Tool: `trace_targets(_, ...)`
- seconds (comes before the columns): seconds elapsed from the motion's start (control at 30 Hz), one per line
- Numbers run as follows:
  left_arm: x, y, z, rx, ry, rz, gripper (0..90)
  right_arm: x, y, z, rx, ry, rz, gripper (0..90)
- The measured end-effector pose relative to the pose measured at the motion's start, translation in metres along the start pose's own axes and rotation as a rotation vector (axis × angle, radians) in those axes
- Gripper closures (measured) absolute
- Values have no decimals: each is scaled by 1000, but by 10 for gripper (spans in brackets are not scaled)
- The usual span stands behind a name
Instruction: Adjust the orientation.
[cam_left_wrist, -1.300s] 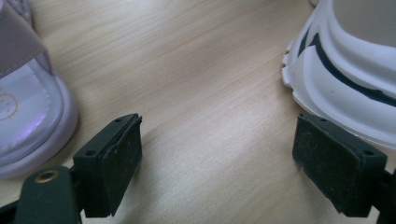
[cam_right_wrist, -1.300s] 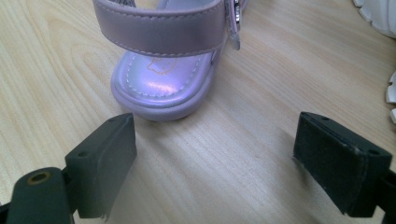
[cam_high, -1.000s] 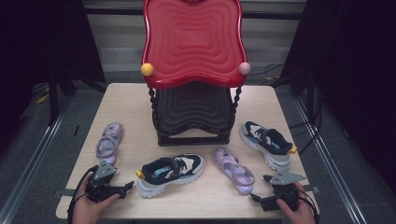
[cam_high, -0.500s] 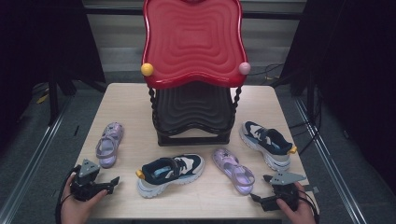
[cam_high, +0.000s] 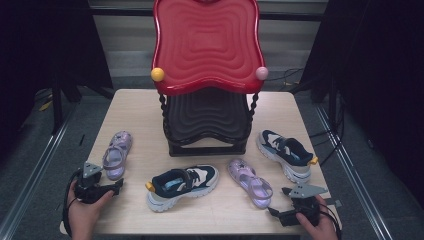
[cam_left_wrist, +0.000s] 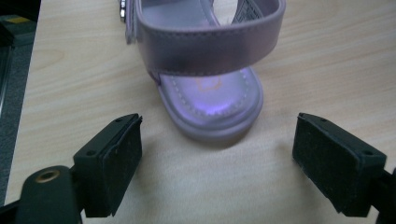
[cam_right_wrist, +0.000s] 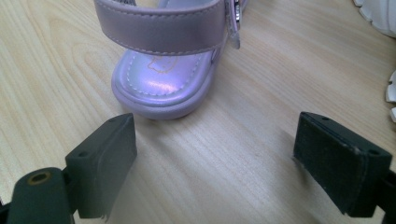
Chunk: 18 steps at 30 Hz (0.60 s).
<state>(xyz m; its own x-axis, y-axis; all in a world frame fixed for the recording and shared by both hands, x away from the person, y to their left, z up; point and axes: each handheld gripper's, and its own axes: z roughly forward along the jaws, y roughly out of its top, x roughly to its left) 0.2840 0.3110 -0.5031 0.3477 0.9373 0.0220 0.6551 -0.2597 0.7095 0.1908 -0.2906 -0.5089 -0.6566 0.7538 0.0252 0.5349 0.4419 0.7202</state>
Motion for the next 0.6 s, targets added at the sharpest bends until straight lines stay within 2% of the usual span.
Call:
trace_targets(0.17, 0, 7, 10, -6, 11, -17, 158, 0, 0, 0, 0, 0, 0, 125)
trace_targets(0.23, 1, 9, 16, -24, 14, -41, 167, 0, 0, 0, 0, 0, 1, 125)
trace_targets(0.6, 0, 21, 29, -23, 19, -61, 175, 0, 0, 0, -1, 1, 1, 125)
